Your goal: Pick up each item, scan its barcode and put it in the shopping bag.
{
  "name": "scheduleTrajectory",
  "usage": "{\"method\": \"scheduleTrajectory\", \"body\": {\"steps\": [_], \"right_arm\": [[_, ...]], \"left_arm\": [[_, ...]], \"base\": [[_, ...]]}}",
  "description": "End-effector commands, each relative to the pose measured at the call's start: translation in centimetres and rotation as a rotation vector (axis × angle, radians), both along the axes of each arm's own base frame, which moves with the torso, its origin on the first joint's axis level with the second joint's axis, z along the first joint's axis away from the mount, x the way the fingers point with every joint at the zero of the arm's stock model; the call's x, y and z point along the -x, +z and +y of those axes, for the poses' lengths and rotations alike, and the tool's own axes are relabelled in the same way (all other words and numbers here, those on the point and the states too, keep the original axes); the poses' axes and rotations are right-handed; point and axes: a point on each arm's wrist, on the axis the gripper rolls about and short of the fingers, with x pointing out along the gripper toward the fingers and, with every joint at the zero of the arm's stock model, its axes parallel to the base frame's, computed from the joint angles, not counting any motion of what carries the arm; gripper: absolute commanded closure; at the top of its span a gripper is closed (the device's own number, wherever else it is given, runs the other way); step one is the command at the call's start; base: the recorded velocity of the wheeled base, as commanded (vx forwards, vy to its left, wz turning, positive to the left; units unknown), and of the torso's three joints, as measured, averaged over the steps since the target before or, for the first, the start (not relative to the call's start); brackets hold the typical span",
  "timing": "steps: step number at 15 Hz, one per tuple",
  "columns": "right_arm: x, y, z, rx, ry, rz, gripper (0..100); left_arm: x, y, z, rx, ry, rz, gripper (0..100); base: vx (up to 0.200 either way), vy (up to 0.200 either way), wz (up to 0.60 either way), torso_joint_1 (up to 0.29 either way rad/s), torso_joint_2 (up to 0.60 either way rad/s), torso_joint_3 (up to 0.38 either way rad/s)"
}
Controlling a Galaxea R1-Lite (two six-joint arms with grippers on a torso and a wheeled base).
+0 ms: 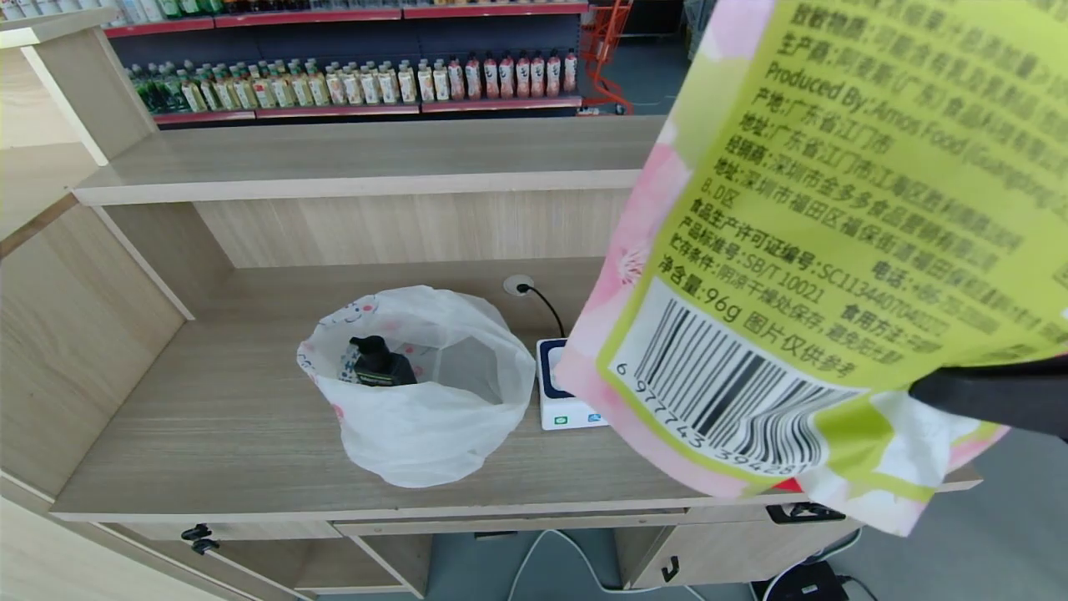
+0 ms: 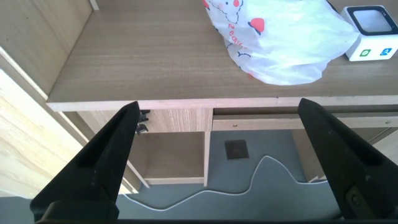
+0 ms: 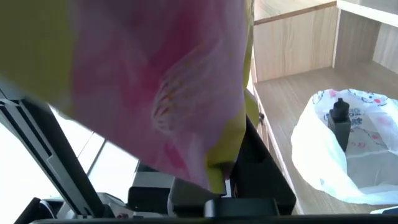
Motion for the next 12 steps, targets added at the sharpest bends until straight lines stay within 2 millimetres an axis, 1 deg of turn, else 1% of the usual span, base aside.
{"method": "scheduleTrajectory", "body": {"steps": [1, 4, 8, 12], "right_arm": [[-0.2, 0.1, 0.0, 0.002, -0.003, 0.004, 100], [-0.3, 0.3, 0.1, 0.000, -0.002, 0.000, 100], [-0.7, 1.2, 0.3, -0.013, -0.002, -0.024, 100], [-0.6, 1.1, 0.3, -0.012, -0.001, -0.024, 100]], "left_arm": [[0.0, 0.0, 0.0, 0.000, 0.000, 0.000, 0], [0.0, 0.0, 0.0, 0.000, 0.000, 0.000, 0], [0.0, 0.0, 0.0, 0.000, 0.000, 0.000, 0], [0.0, 0.0, 0.0, 0.000, 0.000, 0.000, 0]], "base": [[0.000, 0.000, 0.00, 0.000, 0.00, 0.000], [0.000, 0.000, 0.00, 0.000, 0.00, 0.000], [0.000, 0.000, 0.00, 0.000, 0.00, 0.000], [0.000, 0.000, 0.00, 0.000, 0.00, 0.000]]}}
